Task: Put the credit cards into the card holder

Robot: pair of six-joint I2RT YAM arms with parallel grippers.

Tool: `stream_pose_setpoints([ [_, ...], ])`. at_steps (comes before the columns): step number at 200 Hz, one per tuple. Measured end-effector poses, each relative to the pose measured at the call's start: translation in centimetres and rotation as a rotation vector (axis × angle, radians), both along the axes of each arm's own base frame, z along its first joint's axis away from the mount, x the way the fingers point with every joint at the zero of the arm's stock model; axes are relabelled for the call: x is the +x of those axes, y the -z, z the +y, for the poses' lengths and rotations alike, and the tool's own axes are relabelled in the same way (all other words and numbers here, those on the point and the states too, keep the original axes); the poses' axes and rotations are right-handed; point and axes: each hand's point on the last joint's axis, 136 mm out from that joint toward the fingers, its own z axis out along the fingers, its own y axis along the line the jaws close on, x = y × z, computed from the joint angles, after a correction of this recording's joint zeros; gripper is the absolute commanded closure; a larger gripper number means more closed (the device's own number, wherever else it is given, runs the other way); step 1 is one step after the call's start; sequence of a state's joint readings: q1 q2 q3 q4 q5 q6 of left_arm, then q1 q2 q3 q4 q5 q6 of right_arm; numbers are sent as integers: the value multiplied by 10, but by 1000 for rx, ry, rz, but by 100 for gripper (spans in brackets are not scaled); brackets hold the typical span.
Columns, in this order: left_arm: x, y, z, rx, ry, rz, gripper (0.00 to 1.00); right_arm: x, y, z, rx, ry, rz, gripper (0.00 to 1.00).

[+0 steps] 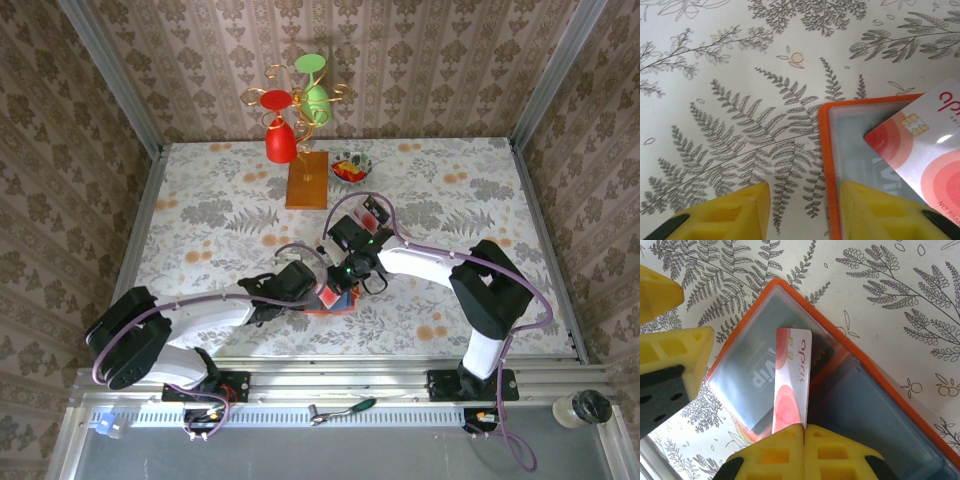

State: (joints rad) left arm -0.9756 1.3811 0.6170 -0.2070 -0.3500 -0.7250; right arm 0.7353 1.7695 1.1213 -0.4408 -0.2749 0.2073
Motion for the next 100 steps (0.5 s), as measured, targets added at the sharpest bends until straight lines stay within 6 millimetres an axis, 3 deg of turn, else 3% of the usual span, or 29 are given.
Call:
stream_pose_setpoints([
  [100, -1, 17, 0, 38, 14, 22, 58, -2, 0, 1, 7, -1, 12, 100],
])
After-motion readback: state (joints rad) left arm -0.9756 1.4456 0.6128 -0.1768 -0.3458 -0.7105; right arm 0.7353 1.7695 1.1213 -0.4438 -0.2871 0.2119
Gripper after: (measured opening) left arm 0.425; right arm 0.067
